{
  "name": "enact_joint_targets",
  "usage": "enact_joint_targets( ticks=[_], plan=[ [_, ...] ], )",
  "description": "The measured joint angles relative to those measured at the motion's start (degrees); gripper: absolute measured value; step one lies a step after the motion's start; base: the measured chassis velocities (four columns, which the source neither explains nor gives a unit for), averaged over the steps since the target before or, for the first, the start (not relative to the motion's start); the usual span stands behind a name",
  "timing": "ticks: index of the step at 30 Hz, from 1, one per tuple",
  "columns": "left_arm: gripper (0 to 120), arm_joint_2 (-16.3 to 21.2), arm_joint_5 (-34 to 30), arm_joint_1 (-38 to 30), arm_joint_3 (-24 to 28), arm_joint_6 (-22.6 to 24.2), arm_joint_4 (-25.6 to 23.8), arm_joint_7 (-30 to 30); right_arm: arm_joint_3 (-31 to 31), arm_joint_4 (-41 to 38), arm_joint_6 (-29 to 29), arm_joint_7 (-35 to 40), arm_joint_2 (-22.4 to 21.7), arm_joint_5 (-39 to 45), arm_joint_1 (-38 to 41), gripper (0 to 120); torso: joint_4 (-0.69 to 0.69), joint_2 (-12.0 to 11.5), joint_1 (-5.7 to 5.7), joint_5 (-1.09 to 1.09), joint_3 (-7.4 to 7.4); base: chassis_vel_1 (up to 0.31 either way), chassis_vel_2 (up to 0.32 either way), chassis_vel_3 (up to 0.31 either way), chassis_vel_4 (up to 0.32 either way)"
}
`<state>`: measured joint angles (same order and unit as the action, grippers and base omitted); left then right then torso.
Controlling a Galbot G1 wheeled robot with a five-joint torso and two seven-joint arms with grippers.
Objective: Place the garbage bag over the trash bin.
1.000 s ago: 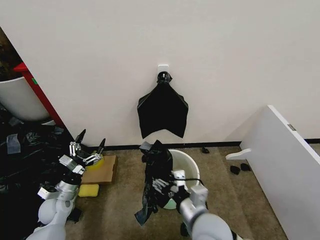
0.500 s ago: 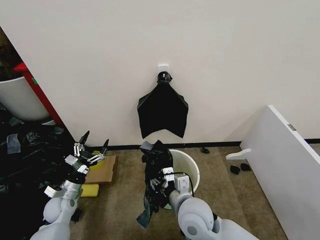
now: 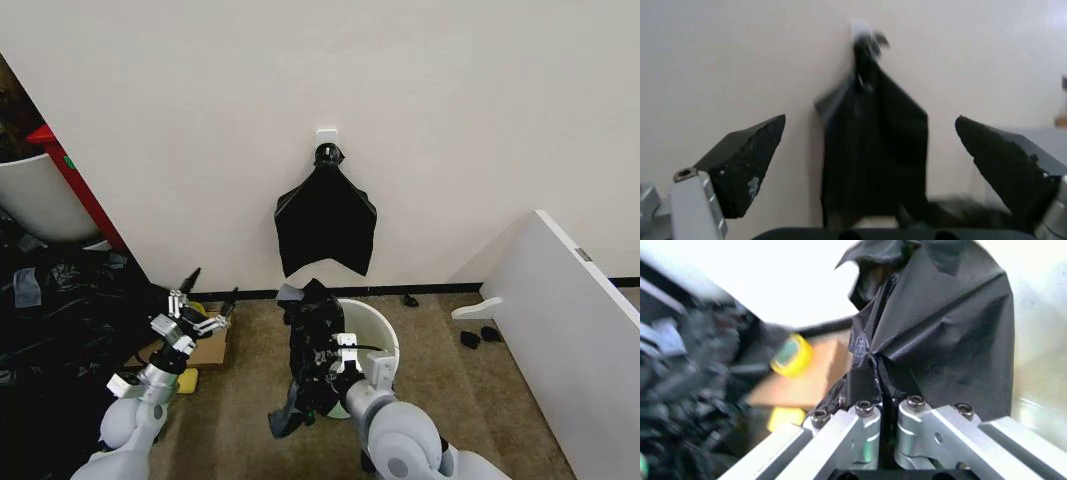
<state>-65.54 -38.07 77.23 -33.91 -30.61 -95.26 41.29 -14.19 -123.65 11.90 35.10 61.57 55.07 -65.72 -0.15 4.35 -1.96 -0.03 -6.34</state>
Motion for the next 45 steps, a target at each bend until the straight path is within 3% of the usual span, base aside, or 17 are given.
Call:
enact_joint_targets(
  ticks=[2,3,5,7,8,12,13,17,18,21,25,36,45],
  plan=[
    [100,2.2,2.0,1.6,1.1,4.5,-1.9,-4.4,0.3,-0.4,-2.8,-0.4,0.3,0.5,-1.4,0,0.01,0.0,0.00,-0.01,0.00,0.000,0.000,0.000,0.000],
    [100,2.2,2.0,1.6,1.1,4.5,-1.9,-4.4,0.3,-0.4,-2.8,-0.4,0.3,0.5,-1.4,0,0.01,0.0,0.00,-0.01,0.00,0.000,0.000,0.000,0.000],
    [100,3.7,2.8,2.4,2.1,9.5,-3.5,-7.9,0.5,-0.4,-4.6,-0.7,0.8,0.5,-2.3,0,0.01,0.0,0.01,0.00,0.00,0.000,0.000,0.000,0.000],
    [100,5.2,2.1,2.9,4.0,18.3,-6.4,-13.3,1.0,-0.4,-6.5,-1.1,1.5,0.1,-4.0,0,0.01,0.0,0.00,-0.01,0.00,0.000,0.000,0.000,0.000],
    [100,5.2,2.1,2.9,4.0,18.3,-6.4,-13.3,1.0,-0.4,-6.5,-1.1,1.5,0.1,-4.0,0,0.01,0.0,0.00,-0.01,0.00,0.000,0.000,0.000,0.000],
    [100,7.4,-3.9,2.6,10.1,34.8,-13.1,-22.3,2.0,-0.6,-8.0,-1.4,1.9,-0.7,-6.5,0,-0.01,0.0,0.01,0.00,0.00,0.000,0.000,0.000,0.000],
    [100,7.4,-3.9,2.6,10.1,34.8,-13.1,-22.3,2.0,-0.6,-8.0,-1.4,1.9,-0.7,-6.5,0,-0.01,0.0,0.01,0.00,0.00,0.000,0.000,0.000,0.000],
    [100,8.1,-8.8,0.2,14.3,49.5,-17.6,-33.9,1.9,-0.7,-8.6,-1.7,2.3,-2.1,-7.7,0,0.00,0.0,0.01,0.00,0.00,0.000,0.000,0.000,0.000],
    [100,8.1,-8.8,0.2,14.3,49.5,-17.6,-33.9,1.9,-0.7,-8.6,-1.7,2.3,-2.1,-7.7,0,0.00,0.0,0.01,0.00,0.00,0.000,0.000,0.000,0.000],
    [100,8.2,-10.1,-2.3,16.7,57.9,-19.0,-40.3,1.7,-0.4,-9.2,-2.0,2.5,-3.5,-8.1,0,0.01,0.0,0.00,0.00,0.00,0.000,0.000,0.000,0.000],
    [100,8.1,-10.4,-4.8,19.1,63.4,-19.5,-45.6,1.8,-0.3,-10.4,-2.2,2.6,-5.1,-8.4,0,0.00,0.0,0.00,0.00,0.00,0.000,0.000,0.000,0.000],
    [100,6.3,-12.3,-10.2,22.4,68.8,-19.6,-54.7,3.6,0.8,-12.5,-2.9,4.0,-5.2,-10.7,0,0.01,0.0,0.00,0.00,0.00,0.000,0.000,0.000,0.000],
    [100,3.4,-13.7,-16.4,28.1,72.7,-18.7,-62.0,2.7,1.5,-13.0,-3.9,3.6,-8.2,-12.1,0,0.00,0.0,0.00,0.00,0.00,0.000,0.000,0.000,0.000]
  ],
)
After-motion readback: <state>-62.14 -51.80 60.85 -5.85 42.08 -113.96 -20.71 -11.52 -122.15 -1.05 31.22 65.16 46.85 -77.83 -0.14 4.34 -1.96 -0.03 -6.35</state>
